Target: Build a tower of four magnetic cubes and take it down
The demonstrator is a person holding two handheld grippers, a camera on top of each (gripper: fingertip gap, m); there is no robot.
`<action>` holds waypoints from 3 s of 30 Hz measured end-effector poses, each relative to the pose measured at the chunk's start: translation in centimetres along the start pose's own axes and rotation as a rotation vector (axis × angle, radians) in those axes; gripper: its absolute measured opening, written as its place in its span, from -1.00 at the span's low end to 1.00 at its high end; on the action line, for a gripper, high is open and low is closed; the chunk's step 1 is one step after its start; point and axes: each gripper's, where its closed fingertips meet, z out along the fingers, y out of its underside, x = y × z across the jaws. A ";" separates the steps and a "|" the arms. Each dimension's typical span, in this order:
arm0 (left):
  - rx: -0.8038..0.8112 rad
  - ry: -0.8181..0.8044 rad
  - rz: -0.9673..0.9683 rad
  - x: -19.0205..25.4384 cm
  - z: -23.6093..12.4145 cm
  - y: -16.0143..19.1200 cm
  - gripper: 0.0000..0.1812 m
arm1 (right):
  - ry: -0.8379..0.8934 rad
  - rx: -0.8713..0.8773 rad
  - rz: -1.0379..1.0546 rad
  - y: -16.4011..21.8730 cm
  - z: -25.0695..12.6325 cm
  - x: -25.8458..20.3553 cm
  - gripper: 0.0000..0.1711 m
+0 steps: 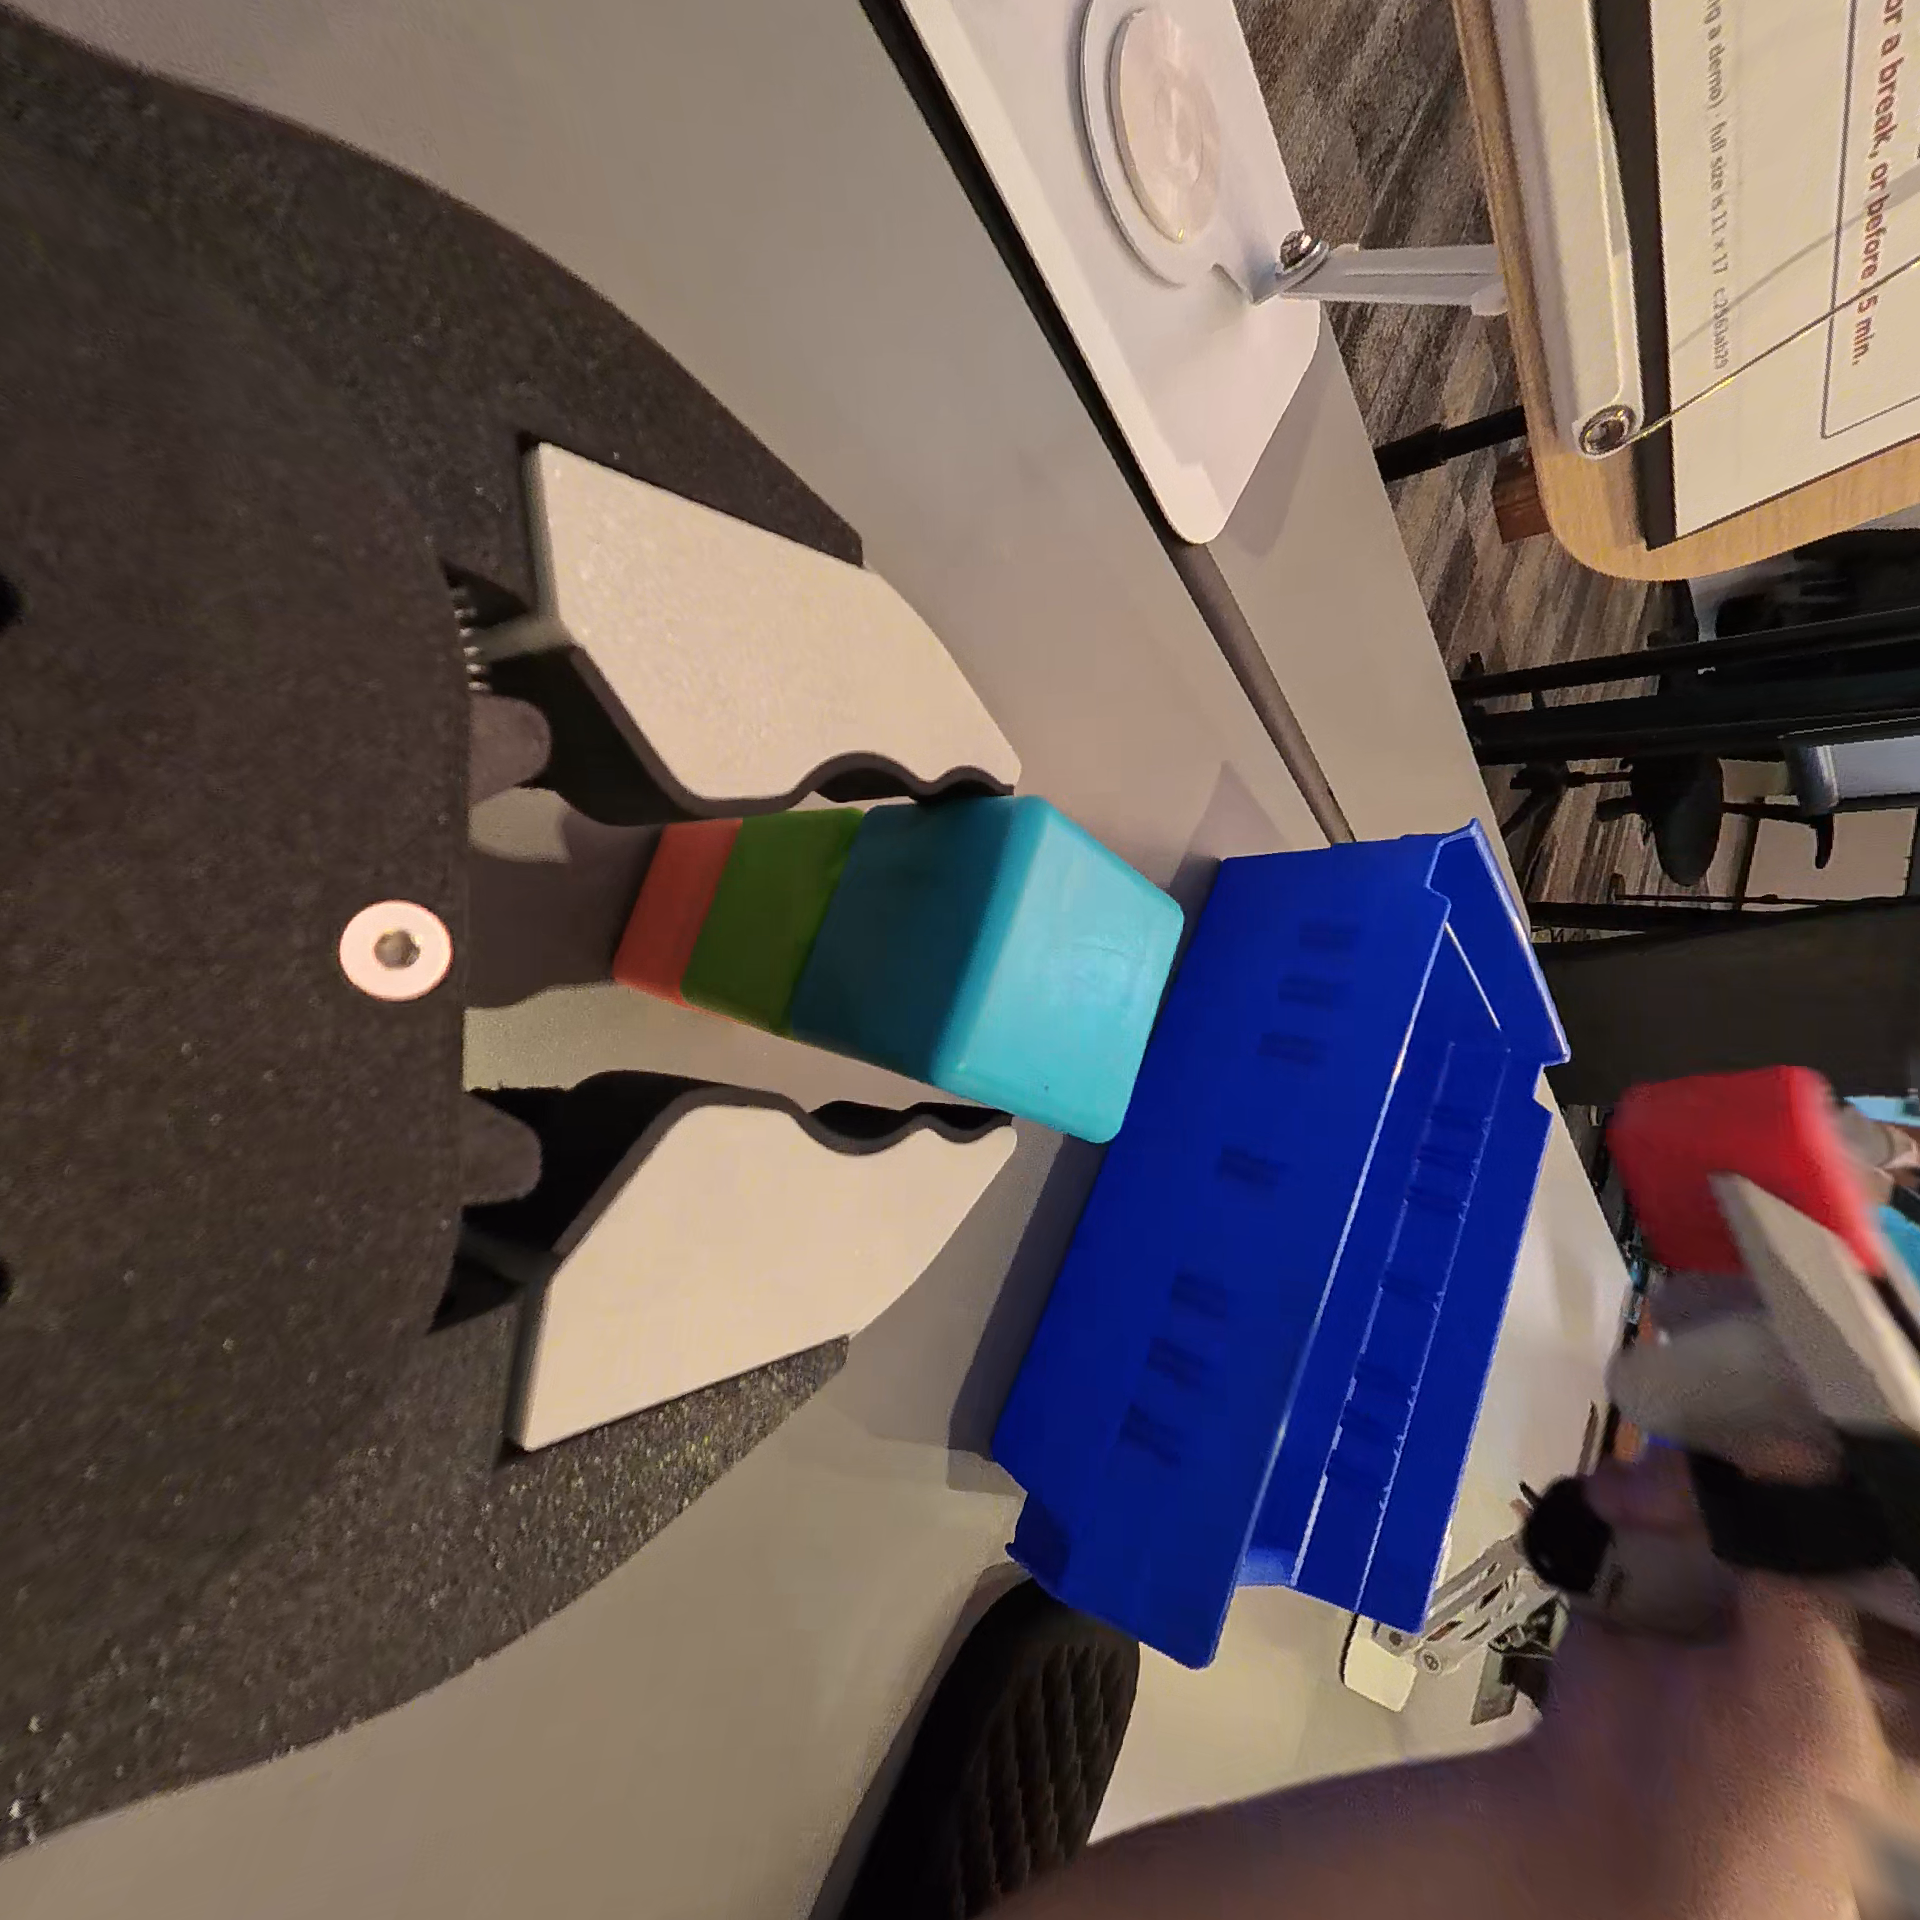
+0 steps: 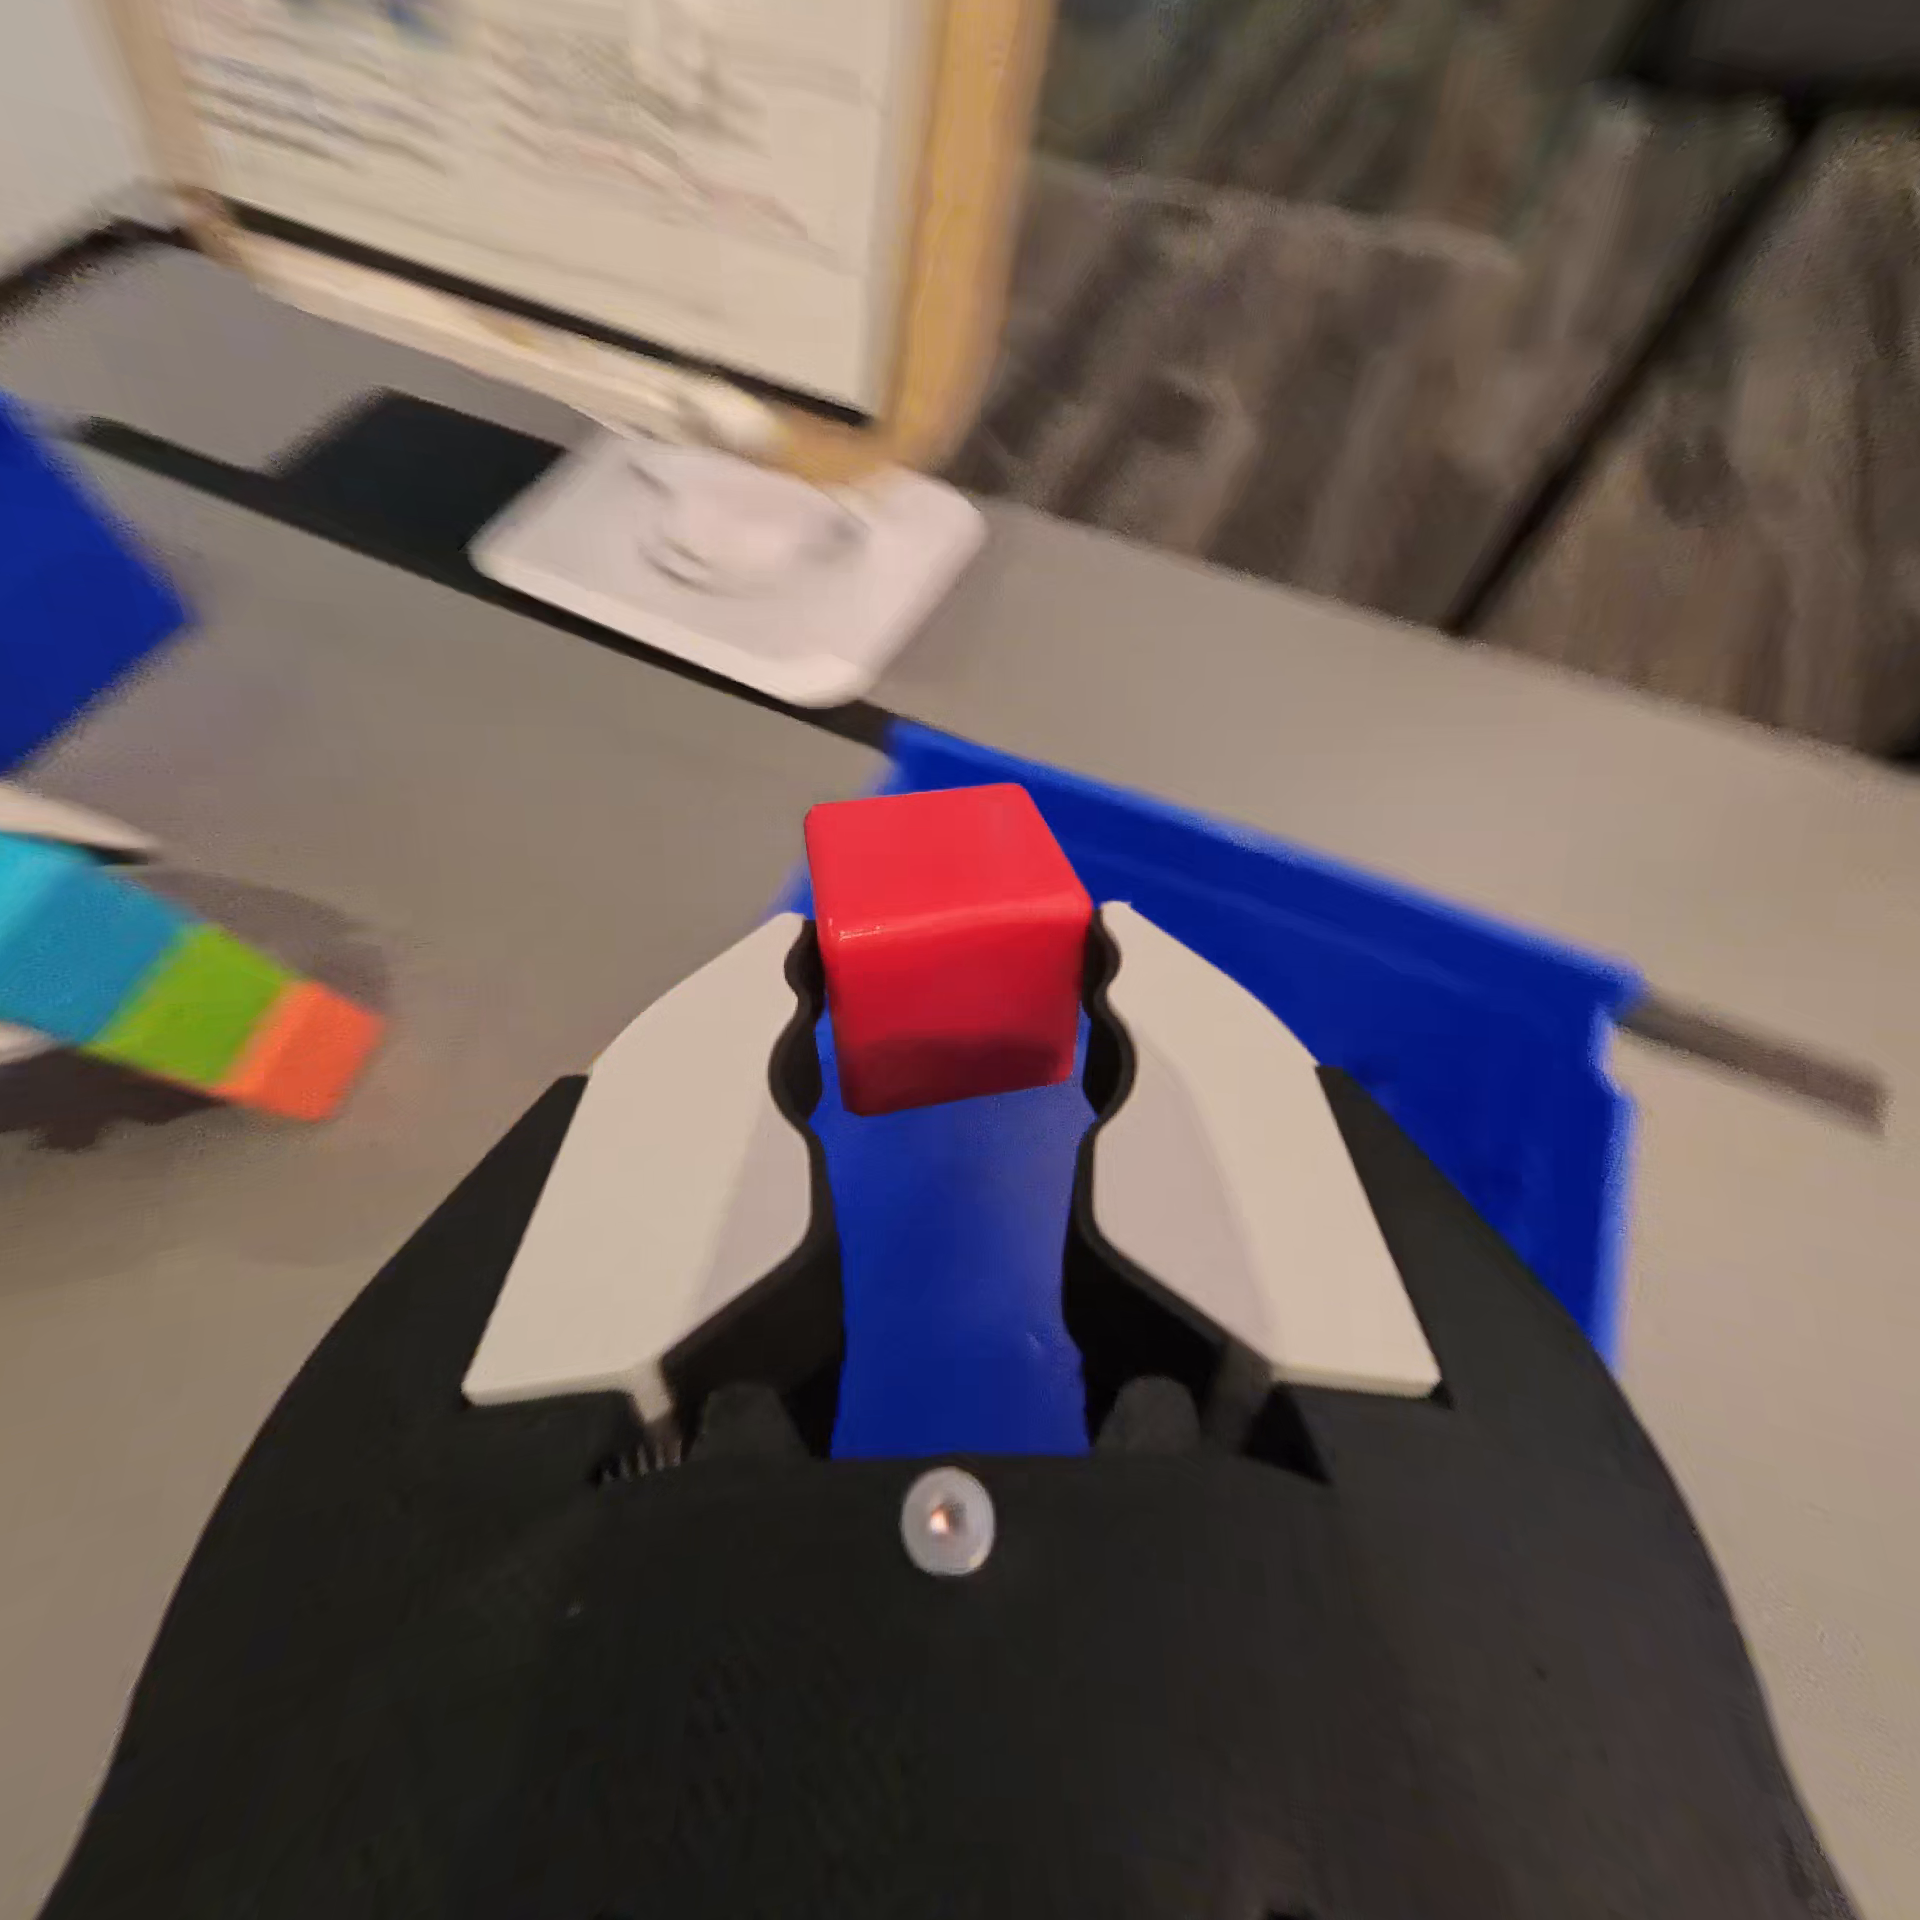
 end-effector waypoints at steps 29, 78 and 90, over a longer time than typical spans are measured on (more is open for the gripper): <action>-0.115 -0.034 0.001 -0.2 -0.1 2.0 -0.09 | 0.435 -0.462 0.111 12.5 4.6 11.0 -0.24; -0.205 0.243 0.093 3.9 -0.1 5.6 -0.42 | -0.840 0.027 -0.549 1.6 0.1 -24.4 -0.42; -0.192 0.236 0.067 4.0 0.3 5.5 -0.41 | -0.222 0.026 -0.035 3.2 2.8 0.5 -0.42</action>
